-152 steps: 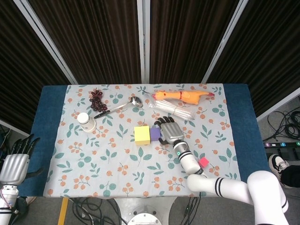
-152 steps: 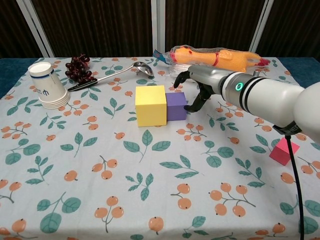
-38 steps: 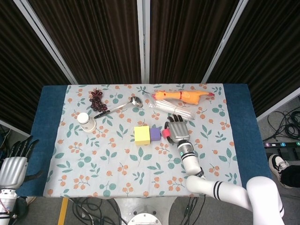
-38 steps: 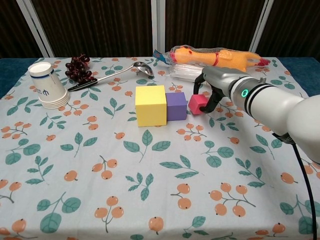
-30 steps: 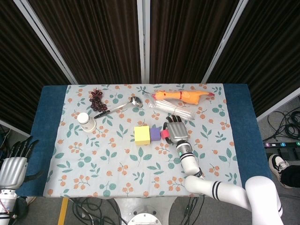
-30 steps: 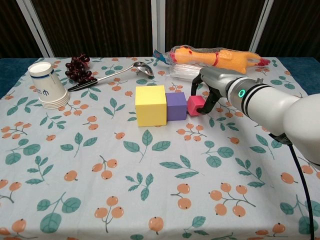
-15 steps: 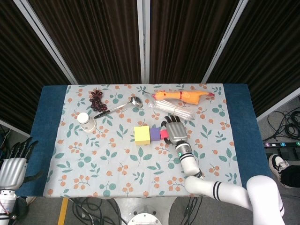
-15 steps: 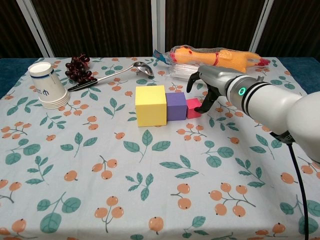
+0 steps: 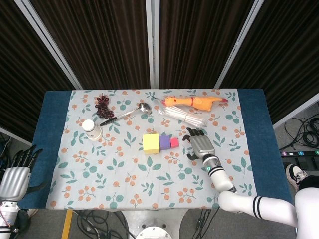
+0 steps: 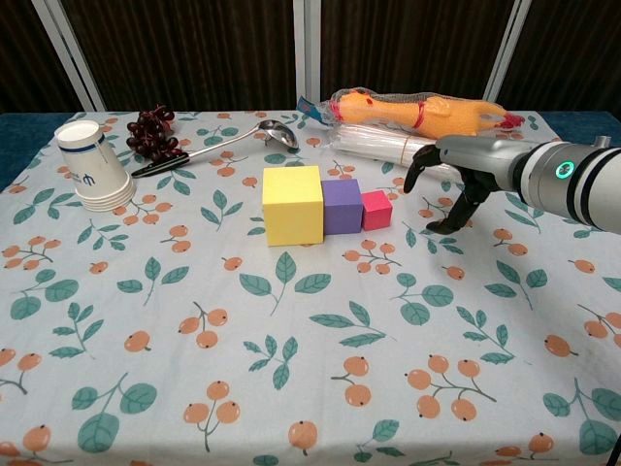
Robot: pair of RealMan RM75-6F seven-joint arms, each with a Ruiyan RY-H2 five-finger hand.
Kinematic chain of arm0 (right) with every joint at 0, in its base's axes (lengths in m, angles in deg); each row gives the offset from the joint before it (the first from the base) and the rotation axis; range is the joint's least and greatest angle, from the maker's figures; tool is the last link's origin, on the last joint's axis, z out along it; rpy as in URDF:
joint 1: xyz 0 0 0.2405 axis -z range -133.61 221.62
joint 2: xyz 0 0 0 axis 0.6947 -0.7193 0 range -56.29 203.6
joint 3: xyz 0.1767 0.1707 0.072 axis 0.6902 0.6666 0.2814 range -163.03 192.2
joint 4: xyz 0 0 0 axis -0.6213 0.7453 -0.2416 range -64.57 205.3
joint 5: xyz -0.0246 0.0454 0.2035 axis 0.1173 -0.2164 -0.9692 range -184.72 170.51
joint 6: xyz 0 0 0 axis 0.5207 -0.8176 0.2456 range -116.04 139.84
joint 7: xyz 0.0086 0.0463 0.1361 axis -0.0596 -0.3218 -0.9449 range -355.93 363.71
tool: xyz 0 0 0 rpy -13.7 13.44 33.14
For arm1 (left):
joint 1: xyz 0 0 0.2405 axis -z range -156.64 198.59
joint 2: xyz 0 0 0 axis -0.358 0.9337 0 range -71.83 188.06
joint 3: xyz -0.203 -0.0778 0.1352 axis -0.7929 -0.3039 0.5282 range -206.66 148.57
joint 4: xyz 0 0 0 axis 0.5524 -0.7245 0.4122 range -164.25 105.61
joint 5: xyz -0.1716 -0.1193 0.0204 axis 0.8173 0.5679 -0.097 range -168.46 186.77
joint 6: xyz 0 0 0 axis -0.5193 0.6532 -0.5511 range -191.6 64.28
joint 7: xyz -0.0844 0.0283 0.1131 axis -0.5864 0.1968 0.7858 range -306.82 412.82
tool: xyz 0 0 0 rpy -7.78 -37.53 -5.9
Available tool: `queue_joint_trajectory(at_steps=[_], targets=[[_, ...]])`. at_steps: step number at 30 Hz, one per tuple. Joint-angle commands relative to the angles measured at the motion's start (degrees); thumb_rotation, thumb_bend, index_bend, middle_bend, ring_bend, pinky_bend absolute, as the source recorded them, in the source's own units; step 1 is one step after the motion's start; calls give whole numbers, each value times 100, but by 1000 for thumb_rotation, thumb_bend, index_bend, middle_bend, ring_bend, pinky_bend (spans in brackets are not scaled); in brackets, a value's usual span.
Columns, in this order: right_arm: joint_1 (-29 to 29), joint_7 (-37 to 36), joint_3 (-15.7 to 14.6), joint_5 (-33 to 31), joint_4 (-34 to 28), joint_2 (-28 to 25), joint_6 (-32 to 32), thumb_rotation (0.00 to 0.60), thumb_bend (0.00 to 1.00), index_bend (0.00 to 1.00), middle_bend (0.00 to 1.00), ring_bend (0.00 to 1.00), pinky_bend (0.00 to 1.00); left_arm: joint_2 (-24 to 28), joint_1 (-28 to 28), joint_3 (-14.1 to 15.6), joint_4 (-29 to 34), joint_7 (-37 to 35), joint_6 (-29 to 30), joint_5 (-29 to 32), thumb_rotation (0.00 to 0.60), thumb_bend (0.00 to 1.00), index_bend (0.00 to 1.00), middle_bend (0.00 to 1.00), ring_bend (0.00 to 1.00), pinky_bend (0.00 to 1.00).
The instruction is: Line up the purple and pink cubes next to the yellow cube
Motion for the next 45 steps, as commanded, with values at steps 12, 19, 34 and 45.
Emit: queue_joint_trajectory(at_steps=[12,19,34,45], targets=[[-186,-518,-151,-67,404,217,315,600,215,239,0,0,0,39,6,2,32,38,-21,16,600,0,146,125,101,85],[-242,-586,-236,-88,394,238,293,600,215,238,0,0,0,26,29,-9,13,25,-39,11,600,0,146,125,101,86],[-315,-660,-396,-156,345,309,229,600,215,234,0,0,0,-35,7,13,-98,-55,-40,20,600,0,146,125,101,86],[-396,-652,-411,-183,488,430,163,600,215,234,0,0,0,-42,0,19,-122,-85,-40,25,600,0,146,125,100,86]])
